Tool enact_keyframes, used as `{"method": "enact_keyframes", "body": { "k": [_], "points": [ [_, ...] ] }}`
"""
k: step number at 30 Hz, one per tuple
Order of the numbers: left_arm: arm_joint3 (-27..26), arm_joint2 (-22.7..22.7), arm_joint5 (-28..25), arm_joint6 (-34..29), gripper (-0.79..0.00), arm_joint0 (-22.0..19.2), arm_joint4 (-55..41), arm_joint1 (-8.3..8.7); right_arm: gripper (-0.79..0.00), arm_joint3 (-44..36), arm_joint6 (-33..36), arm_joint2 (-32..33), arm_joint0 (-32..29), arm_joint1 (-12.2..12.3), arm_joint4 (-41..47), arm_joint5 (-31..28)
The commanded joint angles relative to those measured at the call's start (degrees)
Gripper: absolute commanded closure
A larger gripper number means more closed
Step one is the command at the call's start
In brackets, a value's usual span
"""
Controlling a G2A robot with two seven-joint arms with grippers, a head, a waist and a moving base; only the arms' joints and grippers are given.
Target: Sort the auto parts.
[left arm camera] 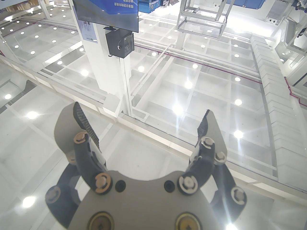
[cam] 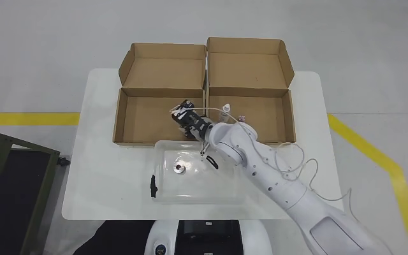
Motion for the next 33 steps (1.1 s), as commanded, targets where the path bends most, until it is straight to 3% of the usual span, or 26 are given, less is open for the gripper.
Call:
{"method": "enact_keyframes", "body": {
  "k": [1,19,33],
  "points": [
    [0.0,0.0,0.0,0.0,-0.785,0.0,0.0,0.00,-0.785,-1.8,0.4,0.9,-0.8,0.3,-0.5,-0.3],
    [0.0,0.0,0.0,0.0,-0.785,0.0,0.0,0.00,-0.785,-28.5,2.4,6.7,-14.9,3.9,-7.1,-11.9],
    [0.0,0.0,0.0,0.0,-0.785,0.0,0.0,0.00,-0.785,-32.5,-1.8,6.3,-23.8,6.0,-15.3,-21.5]
  ]
}}
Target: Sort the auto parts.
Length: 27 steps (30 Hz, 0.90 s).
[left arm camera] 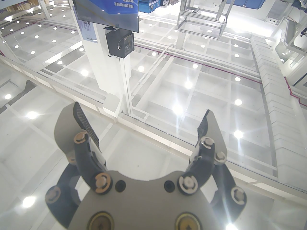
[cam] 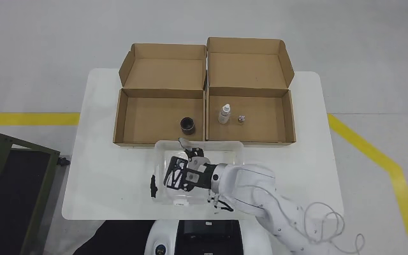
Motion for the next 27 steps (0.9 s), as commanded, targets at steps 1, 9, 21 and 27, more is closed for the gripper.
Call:
{"method": "enact_keyframes", "body": {
  "k": [1,9,21,27],
  "points": [
    [0.0,0.0,0.0,0.0,-0.785,0.0,0.0,0.00,-0.785,0.6,-0.8,-0.2,-0.6,0.1,-1.2,-0.3],
    [0.0,0.0,0.0,0.0,-0.785,0.0,0.0,0.00,-0.785,4.2,-2.8,-1.8,-0.9,0.2,-4.4,-0.9],
    [0.0,0.0,0.0,0.0,-0.785,0.0,0.0,0.00,-0.785,11.8,-4.0,-4.4,2.4,-1.0,-5.6,0.8],
    [0.0,0.0,0.0,0.0,-0.785,0.0,0.0,0.00,-0.723,15.2,-3.9,-5.4,3.9,-1.6,-5.2,1.2]
  ]
}}
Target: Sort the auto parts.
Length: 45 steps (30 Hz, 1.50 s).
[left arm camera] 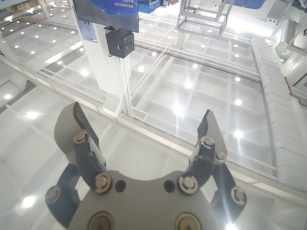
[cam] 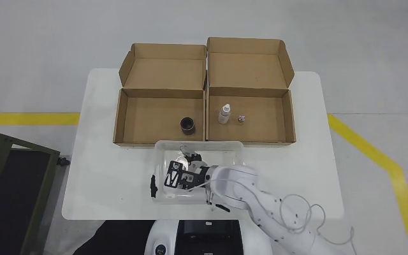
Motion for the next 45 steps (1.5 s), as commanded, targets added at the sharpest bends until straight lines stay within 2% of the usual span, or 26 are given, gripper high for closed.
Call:
{"method": "enact_keyframes", "body": {
  "k": [1,16,23,28,30,45],
  "points": [
    [0.0,0.0,0.0,0.0,-0.785,0.0,0.0,0.00,-0.711,1.0,0.1,-0.4,0.5,-0.2,0.0,0.1],
    [0.0,0.0,0.0,0.0,-0.785,0.0,0.0,0.00,-0.496,6.6,-0.1,-2.3,2.9,-1.6,0.6,0.8],
    [0.0,0.0,0.0,0.0,-0.785,0.0,0.0,0.00,-0.283,7.3,-0.1,-2.3,3.1,-1.8,1.1,0.5],
    [0.0,0.0,0.0,0.0,-0.785,0.0,0.0,0.00,-0.055,6.1,0.4,-2.0,2.6,-1.8,1.2,-0.2],
    [0.0,0.0,0.0,0.0,-0.785,0.0,0.0,0.00,0.000,5.0,0.5,-1.5,2.2,-1.6,1.5,-0.6],
    [0.0,0.0,0.0,0.0,-0.785,0.0,0.0,0.00,0.000,-9.4,0.9,4.1,-3.9,0.3,9.0,-5.7]
  ]
}}
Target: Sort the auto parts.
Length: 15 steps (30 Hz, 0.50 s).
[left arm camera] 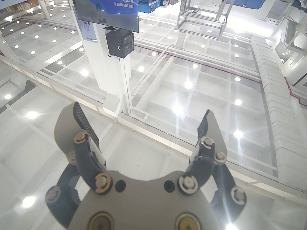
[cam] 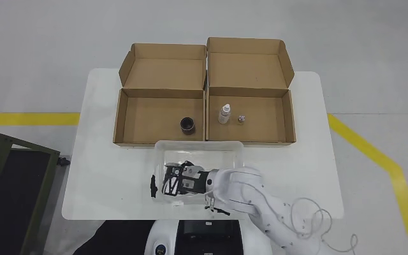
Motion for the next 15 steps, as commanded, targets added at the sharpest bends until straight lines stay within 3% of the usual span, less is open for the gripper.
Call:
{"method": "enact_keyframes", "body": {
  "k": [1,15],
  "points": [
    [0.0,0.0,0.0,0.0,-0.785,0.0,0.0,0.00,0.000,-1.3,-0.2,0.5,-0.3,0.1,1.6,-0.4],
    [0.0,0.0,0.0,0.0,-0.785,0.0,0.0,0.00,0.000,-10.9,-9.3,6.3,-2.2,0.3,13.1,4.5]
  ]
}}
